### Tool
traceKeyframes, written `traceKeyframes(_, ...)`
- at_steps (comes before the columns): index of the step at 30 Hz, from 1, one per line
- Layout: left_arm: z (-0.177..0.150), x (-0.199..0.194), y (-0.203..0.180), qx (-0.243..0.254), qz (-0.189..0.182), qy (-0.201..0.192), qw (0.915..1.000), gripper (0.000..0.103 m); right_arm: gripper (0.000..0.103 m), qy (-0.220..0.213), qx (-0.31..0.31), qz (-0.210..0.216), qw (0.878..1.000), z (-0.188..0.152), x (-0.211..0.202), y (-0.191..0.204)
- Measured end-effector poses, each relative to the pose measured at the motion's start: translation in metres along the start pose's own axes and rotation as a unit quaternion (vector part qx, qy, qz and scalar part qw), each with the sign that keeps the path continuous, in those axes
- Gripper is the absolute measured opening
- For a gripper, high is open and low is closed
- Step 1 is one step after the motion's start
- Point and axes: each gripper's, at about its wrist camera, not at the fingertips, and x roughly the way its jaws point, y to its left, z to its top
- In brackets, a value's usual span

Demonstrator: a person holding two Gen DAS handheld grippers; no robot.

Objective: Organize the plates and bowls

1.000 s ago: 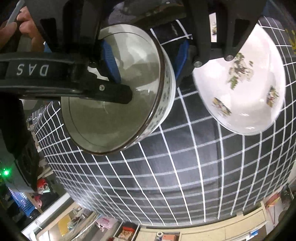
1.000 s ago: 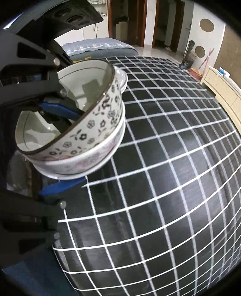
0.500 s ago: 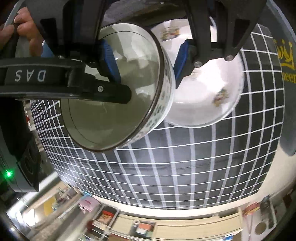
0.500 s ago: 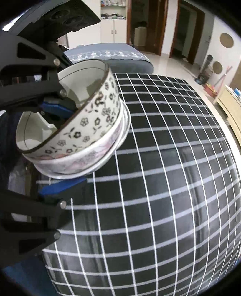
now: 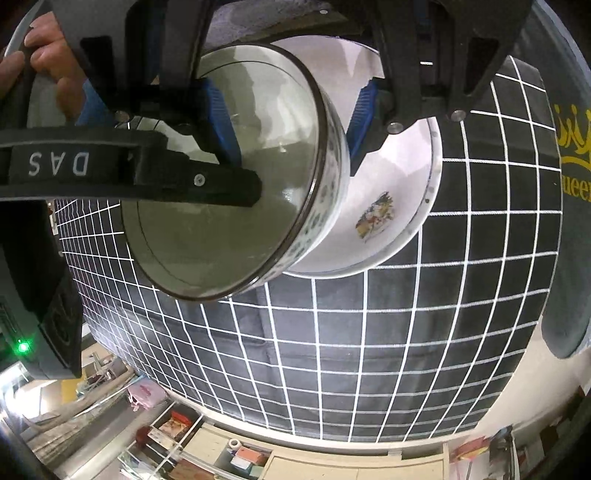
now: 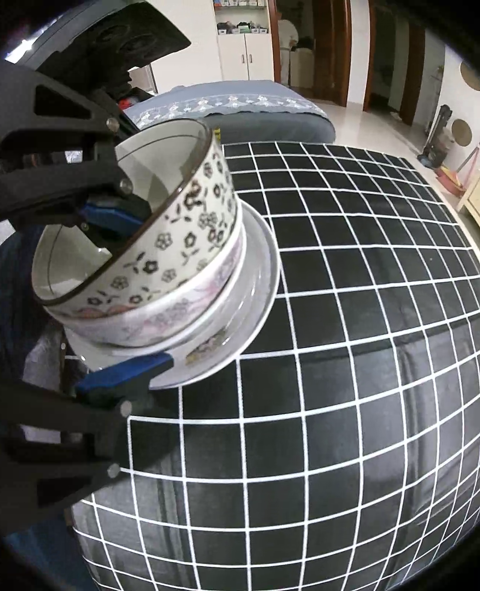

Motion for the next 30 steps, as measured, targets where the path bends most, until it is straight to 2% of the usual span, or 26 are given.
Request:
traceKeyframes(5, -0.004, 0.003, 0.006, -0.001, -0.002, 0.004, 1.0000, 0.053, 0.066, 0.012, 0.010, 0.005, 1.000, 0.000, 0.009, -0.005)
traceKeyframes(15, -0.005, 0.003, 0.001, 0.017, 0.010, -0.005, 0.9998, 0.053, 0.066, 0.005, 0.002, 0.017, 1.000, -0.001, 0.006, -0.011)
traceKeyframes(22, -0.002, 0.007, 0.002, 0.010, -0.001, 0.001, 0.9999, 0.053, 0.066, -0.003, -0.008, 0.010, 1.000, -0.002, 0.006, -0.009)
traceKeyframes(26, 0.001, 0.006, -0.005, 0.026, 0.017, -0.001, 0.9995, 0.053, 0.066, -0.012, -0.022, -0.006, 1.000, -0.001, 0.003, -0.005)
traceKeyframes(30, 0.004, 0.006, -0.009, 0.032, 0.027, -0.004, 0.9991, 0.053, 0.066, -0.019, -0.021, -0.004, 1.000, -0.001, 0.002, -0.005)
